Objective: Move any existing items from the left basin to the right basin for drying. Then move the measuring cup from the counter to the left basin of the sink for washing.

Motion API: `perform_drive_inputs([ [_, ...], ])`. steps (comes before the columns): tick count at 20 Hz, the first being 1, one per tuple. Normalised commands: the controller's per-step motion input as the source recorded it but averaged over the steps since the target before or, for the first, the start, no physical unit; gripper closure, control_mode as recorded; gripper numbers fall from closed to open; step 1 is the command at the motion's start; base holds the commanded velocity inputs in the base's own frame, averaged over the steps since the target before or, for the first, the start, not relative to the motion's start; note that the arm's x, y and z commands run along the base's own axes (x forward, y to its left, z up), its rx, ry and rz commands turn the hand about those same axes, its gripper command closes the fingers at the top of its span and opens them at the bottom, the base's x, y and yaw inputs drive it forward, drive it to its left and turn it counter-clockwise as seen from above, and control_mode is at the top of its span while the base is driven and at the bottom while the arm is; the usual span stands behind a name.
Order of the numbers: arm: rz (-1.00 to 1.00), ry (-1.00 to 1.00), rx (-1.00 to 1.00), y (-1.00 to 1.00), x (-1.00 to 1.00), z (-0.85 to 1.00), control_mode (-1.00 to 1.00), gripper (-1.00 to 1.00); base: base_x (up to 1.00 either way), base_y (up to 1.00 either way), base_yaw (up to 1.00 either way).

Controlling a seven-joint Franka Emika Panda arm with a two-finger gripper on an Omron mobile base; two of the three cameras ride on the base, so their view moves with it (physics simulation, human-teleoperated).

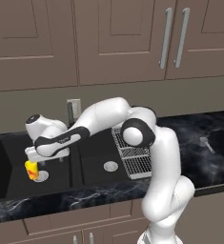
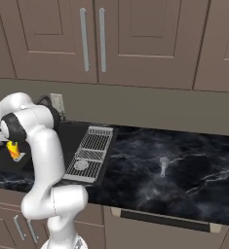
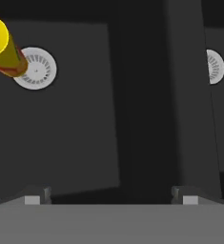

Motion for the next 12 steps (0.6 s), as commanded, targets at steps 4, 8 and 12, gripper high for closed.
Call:
perform_drive_inputs([
  [4, 0.00, -0.03, 0.00, -0.01, 0.26, -0.08, -1.00, -1.00, 0.00, 0.00, 0.00],
  [8, 0.00, 0.00, 0.00, 0.05, 0.19, -0.08, -1.00, -1.00, 0.00, 0.00, 0.00],
  [12, 0.00, 0.00, 0.00, 0.13, 0.15, -0.14, -1.00, -1.00, 0.00, 0.00, 0.00],
])
